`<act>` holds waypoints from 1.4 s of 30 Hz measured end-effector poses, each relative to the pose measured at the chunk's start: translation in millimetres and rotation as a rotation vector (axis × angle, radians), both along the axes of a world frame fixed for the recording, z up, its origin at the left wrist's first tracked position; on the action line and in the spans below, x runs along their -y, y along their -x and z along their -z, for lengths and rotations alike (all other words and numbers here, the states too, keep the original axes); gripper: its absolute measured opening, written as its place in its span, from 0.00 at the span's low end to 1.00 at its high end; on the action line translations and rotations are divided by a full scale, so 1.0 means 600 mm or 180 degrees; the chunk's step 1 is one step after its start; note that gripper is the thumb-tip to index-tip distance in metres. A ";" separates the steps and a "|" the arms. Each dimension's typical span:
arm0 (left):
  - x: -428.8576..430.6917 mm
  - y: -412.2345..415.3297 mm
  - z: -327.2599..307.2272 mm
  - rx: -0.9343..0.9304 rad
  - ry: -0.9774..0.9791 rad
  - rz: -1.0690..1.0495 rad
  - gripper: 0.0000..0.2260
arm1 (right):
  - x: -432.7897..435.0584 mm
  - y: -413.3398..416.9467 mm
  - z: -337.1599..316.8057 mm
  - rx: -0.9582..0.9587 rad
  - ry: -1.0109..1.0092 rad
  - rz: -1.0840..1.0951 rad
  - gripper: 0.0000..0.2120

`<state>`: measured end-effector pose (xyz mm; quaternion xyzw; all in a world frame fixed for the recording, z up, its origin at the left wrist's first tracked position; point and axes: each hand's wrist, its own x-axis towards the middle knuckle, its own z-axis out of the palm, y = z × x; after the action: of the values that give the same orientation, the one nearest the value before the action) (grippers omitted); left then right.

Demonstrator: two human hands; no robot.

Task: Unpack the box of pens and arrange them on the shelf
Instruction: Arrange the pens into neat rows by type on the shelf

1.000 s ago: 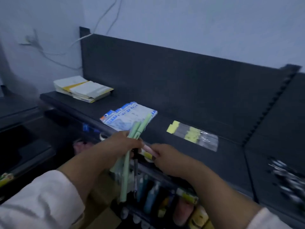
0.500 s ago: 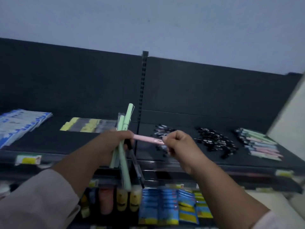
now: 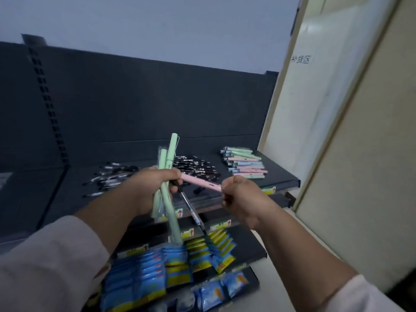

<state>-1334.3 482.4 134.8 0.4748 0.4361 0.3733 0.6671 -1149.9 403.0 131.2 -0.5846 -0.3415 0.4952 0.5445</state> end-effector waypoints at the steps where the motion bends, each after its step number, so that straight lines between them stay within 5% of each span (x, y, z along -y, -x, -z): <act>1: -0.009 -0.020 0.004 -0.0016 0.0019 0.0044 0.03 | -0.003 -0.016 0.003 0.0008 0.0042 0.0095 0.13; 12: -0.180 -0.200 0.043 0.0107 0.0105 0.0239 0.02 | -0.125 -0.181 0.007 -0.0698 -0.0130 0.0894 0.06; 21: -0.319 -0.284 0.042 0.0550 0.0543 -0.0122 0.05 | -0.256 -0.316 0.023 -0.0562 0.0001 0.1336 0.06; 34: -0.402 -0.382 0.063 0.0746 0.0725 -0.1189 0.03 | -0.489 -0.510 0.086 -0.0183 0.0139 0.0858 0.08; 39: -0.411 -0.413 0.071 0.0826 0.0625 -0.1703 0.04 | -0.562 -0.557 0.104 0.0681 0.0327 0.0150 0.08; 42: -0.404 -0.412 0.071 0.0849 0.0609 -0.1960 0.04 | -0.589 -0.573 0.099 0.2612 0.0473 -0.0560 0.06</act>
<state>-1087.1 724.5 92.3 0.2033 0.5009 0.5733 0.6158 -806.2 756.3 71.7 -0.7394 -0.5419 0.2893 0.2755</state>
